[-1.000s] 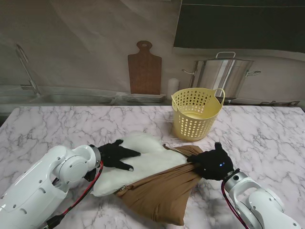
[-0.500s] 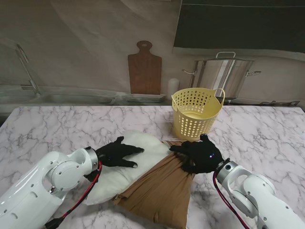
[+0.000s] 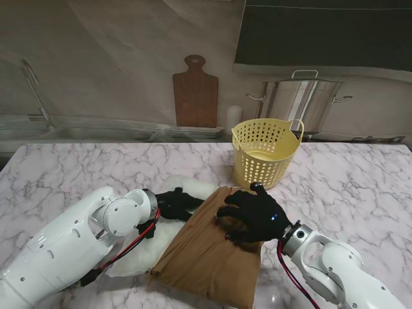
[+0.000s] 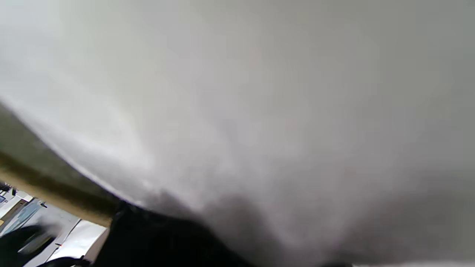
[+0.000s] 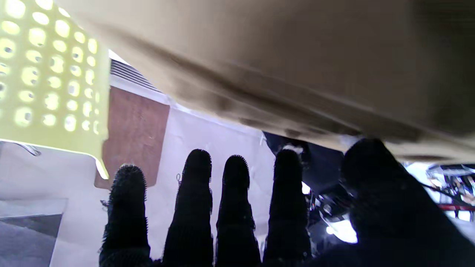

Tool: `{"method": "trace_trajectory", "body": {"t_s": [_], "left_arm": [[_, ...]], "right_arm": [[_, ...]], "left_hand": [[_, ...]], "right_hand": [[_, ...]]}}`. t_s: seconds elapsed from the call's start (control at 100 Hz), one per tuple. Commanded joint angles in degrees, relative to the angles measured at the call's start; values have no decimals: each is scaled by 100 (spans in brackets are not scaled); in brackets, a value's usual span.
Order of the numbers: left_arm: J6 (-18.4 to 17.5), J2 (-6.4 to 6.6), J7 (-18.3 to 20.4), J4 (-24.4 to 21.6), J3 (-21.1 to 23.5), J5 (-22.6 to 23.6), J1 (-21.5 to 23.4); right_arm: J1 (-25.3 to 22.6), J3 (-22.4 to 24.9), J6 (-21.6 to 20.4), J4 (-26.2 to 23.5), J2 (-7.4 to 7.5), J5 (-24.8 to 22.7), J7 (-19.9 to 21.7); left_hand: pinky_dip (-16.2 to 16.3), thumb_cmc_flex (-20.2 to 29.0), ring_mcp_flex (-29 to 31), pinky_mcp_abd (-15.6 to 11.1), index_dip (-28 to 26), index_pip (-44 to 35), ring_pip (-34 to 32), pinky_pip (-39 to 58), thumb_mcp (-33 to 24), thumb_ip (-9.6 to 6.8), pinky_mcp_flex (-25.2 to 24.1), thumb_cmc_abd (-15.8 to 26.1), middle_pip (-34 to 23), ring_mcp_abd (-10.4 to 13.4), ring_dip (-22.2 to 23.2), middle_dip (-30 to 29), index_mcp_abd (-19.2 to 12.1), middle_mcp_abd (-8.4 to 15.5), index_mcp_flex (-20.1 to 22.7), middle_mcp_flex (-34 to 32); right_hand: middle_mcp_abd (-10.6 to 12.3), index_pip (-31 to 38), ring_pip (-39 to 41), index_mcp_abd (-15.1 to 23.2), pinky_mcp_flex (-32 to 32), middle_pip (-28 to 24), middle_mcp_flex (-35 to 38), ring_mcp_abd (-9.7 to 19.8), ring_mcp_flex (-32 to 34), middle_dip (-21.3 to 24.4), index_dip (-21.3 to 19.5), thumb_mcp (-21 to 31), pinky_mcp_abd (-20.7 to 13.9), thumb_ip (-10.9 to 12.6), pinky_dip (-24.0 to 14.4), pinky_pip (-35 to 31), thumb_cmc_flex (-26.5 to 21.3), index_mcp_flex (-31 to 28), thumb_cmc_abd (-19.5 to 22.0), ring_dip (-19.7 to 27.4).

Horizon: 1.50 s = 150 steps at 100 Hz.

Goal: Remove the pillowcase from the pillow and put it in the laundry basket

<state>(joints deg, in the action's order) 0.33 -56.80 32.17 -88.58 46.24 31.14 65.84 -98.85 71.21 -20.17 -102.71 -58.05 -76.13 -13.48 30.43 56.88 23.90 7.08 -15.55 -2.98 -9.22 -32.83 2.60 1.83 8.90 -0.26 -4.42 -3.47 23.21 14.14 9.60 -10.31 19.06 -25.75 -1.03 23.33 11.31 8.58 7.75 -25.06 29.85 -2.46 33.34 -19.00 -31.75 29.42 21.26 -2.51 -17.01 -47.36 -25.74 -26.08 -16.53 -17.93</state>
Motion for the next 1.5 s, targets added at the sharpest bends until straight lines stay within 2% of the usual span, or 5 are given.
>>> {"method": "trace_trajectory", "body": {"t_s": [0.0,0.31,0.57,0.86,1.49], "left_arm": [[96,-59,149,146,-135,-52,-51],[541,-149,228,680,-983,-599,-852],[582,-111,373,893,-1048,-582,-954],[631,-41,576,1063,-1026,-489,-993],[479,46,733,869,-489,-196,-638]], "right_arm": [[-131,-109,-51,-185,-56,75,4],[-40,-621,-7,-455,3,110,930],[-146,-488,-162,-152,30,338,1281],[-957,559,-588,-276,-20,473,1099],[-1344,1239,141,-274,-48,1023,2324]], "left_hand": [[51,353,312,114,21,51,-220,7277,-108,-98,-34,88,77,-831,59,-55,-38,25,-81,-10],[56,433,292,99,19,48,-212,7289,-110,-104,-61,113,83,-836,65,-54,-37,33,-79,2],[52,469,279,103,18,46,-204,7278,-107,-108,-68,76,86,-838,64,-54,-39,30,-74,9],[44,530,257,98,21,52,-188,7251,-115,-113,-74,32,92,-831,55,-59,-40,37,-85,35],[45,559,273,103,21,17,-193,7219,-105,-114,-62,21,68,-833,51,-52,-41,33,12,-28]], "right_hand": [[10,-416,-127,-307,-119,86,92,-145,56,-59,214,-62,67,41,125,138,156,347,120,48],[-49,-2299,706,222,-451,-1546,-597,-116,109,-2244,756,38,303,58,374,597,124,1434,-315,-935],[-236,3186,629,1780,-536,-586,-387,-113,-335,-1494,-248,200,303,-562,696,676,-518,-2448,-992,-579],[644,4110,1577,-116,170,-1280,1938,372,1398,-2233,-1405,2369,326,-168,472,307,221,-4098,-2006,-1337],[540,4076,1615,-231,520,-1135,2719,263,2057,-2434,-1547,2254,347,-219,68,34,65,-3815,-1833,-1607]]}}
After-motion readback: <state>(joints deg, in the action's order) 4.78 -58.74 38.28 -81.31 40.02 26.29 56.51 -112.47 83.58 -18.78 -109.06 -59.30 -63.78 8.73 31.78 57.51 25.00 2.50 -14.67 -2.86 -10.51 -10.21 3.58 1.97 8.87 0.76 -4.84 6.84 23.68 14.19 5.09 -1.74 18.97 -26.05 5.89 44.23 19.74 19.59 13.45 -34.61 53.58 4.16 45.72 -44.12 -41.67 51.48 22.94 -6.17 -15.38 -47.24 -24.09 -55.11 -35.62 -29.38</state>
